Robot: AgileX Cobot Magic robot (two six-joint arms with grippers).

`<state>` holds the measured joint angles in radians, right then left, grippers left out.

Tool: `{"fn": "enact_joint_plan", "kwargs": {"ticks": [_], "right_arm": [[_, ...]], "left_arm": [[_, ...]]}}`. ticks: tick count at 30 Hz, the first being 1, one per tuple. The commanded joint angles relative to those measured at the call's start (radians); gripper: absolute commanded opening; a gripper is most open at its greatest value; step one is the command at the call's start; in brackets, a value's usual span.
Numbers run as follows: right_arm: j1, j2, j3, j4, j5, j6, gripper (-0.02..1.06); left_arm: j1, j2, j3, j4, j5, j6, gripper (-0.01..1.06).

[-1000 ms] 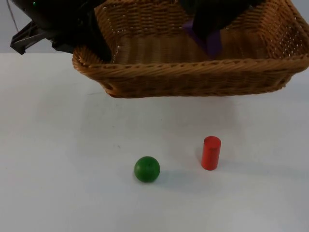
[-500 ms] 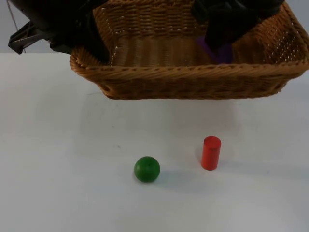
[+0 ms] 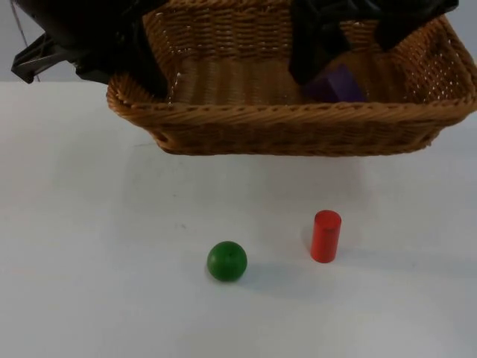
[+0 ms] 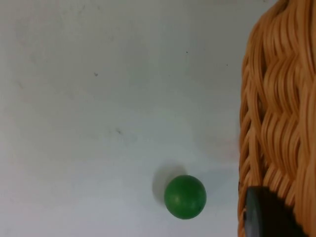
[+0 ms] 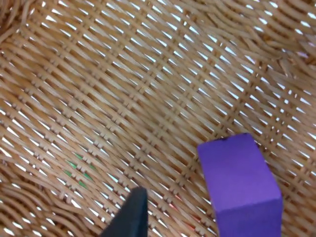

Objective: Pick up the basket with the left hand and place the triangular block into the basket with the right hand.

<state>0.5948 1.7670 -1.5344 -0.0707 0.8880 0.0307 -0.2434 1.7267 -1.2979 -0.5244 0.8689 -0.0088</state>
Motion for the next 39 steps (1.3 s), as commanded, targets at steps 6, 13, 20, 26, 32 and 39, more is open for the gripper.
{"fn": "enact_joint_plan", "kwargs": {"ticks": [6, 13, 20, 26, 32, 39], "right_arm": [[-0.005, -0.007, 0.003, -0.005, -0.020, 0.003, 1.05], [-0.005, -0.139, 0.003, 0.002, -0.074, 0.003, 1.05], [-0.014, -0.303, 0.003, -0.009, -0.114, 0.007, 1.05], [-0.061, -0.481, 0.003, -0.015, -0.100, 0.017, 1.05], [-0.085, -0.648, 0.003, -0.175, 0.013, 0.099, 1.05], [-0.085, -0.797, 0.003, -0.327, 0.111, 0.186, 1.05]], "left_arm": [[0.000, -0.003, -0.004, -0.025, -0.019, -0.009, 0.00], [0.000, -0.003, -0.004, -0.017, -0.019, -0.009, 0.00], [0.000, -0.003, -0.004, -0.014, -0.031, -0.009, 0.00], [0.000, -0.001, -0.004, -0.002, -0.066, 0.009, 0.00], [0.013, -0.001, -0.004, 0.060, -0.128, -0.030, 0.00], [0.121, 0.052, -0.004, 0.017, -0.091, 0.014, 0.00]]}}
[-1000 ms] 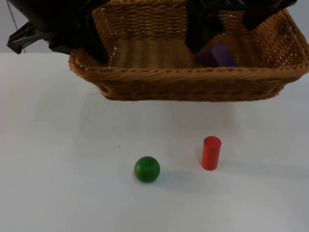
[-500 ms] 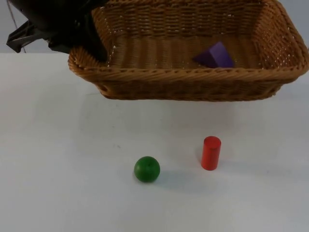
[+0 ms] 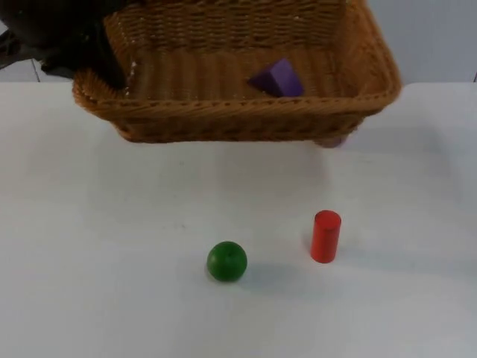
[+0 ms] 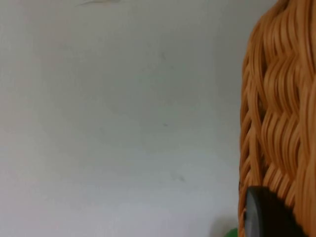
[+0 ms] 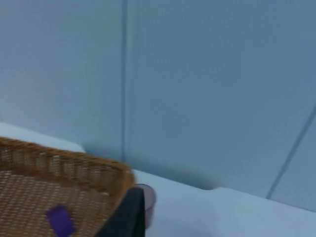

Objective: Pick up the basket with the left hand and place the triangular block into the basket with the right hand.

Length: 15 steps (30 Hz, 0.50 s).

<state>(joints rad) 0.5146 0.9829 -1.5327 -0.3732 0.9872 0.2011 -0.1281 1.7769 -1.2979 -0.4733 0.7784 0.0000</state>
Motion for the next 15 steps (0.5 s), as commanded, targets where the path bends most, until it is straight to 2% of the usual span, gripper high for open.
{"fn": "enact_joint_plan", "kwargs": {"ticks": [1, 6, 15], "right_arm": [[-0.005, -0.028, 0.001, -0.034, 0.031, 0.018, 1.05], [-0.005, -0.083, 0.001, -0.053, 0.105, 0.029, 1.05], [-0.005, -0.123, 0.001, -0.073, 0.207, 0.044, 1.05]], "left_arm": [[0.022, 0.025, -0.004, -0.059, 0.020, 0.040, 0.00], [0.071, 0.123, -0.004, -0.174, 0.044, 0.166, 0.00], [0.071, 0.243, -0.005, -0.174, -0.029, 0.212, 0.00]]}}
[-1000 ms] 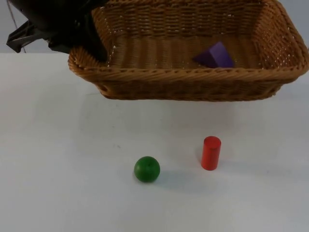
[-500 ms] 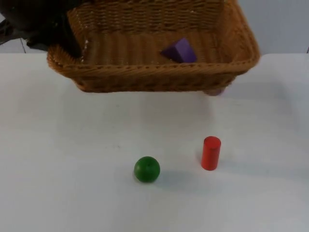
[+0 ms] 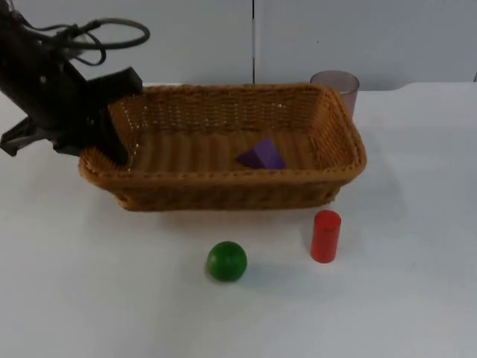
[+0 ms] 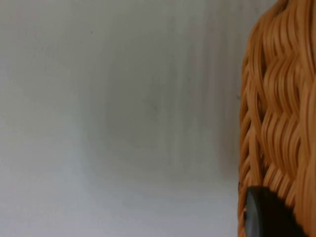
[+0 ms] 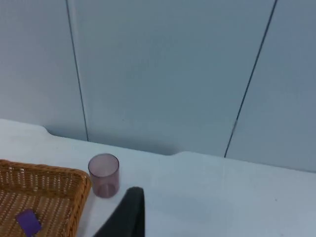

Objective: Pick up the basket with the left hand and place the triangular block into the basket with the right hand.

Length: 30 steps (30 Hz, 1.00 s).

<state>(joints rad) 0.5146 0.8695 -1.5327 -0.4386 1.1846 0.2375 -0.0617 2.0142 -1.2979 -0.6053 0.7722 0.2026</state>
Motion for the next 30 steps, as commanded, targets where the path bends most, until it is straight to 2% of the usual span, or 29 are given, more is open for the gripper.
{"fn": "enact_joint_plan", "kwargs": {"ticks": [1, 10, 30], "right_arm": [[-0.005, -0.014, 0.001, -0.006, 0.015, 0.008, 1.05], [-0.005, -0.018, 0.001, -0.011, 0.030, 0.035, 1.05], [-0.005, -0.018, 0.001, -0.011, 0.037, 0.035, 1.05]], "left_arm": [[0.004, 0.015, -0.011, -0.040, -0.028, 0.014, 0.00], [0.004, 0.095, -0.124, -0.036, -0.014, 0.037, 0.00], [0.004, 0.129, -0.124, -0.036, -0.019, 0.080, 0.00]]}}
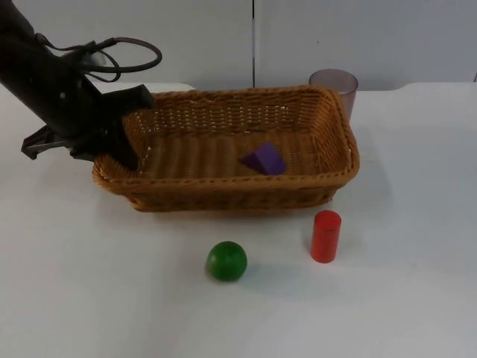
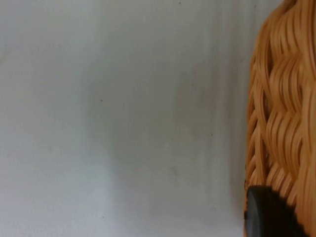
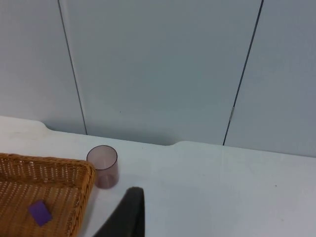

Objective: Pick up the basket with the left hand and place the triangular block into the basket with the right hand.

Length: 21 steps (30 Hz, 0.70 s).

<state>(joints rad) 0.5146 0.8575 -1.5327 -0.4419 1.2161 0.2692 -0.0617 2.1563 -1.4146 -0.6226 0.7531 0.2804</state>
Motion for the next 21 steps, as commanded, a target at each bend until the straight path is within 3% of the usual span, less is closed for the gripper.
{"fn": "enact_joint_plan", "kwargs": {"ticks": [1, 13, 21], "right_arm": [[-0.005, -0.006, 0.001, -0.008, 0.005, 0.003, 1.05], [-0.005, -0.006, 0.001, -0.008, 0.005, 0.003, 1.05], [-0.005, -0.006, 0.001, -0.008, 0.005, 0.003, 1.05]], "left_arm": [[0.004, -0.013, -0.007, -0.024, 0.000, 0.002, 0.00], [0.004, -0.050, -0.009, -0.053, -0.032, 0.000, 0.00], [0.004, -0.062, -0.009, -0.053, 0.012, 0.000, 0.00]]}}
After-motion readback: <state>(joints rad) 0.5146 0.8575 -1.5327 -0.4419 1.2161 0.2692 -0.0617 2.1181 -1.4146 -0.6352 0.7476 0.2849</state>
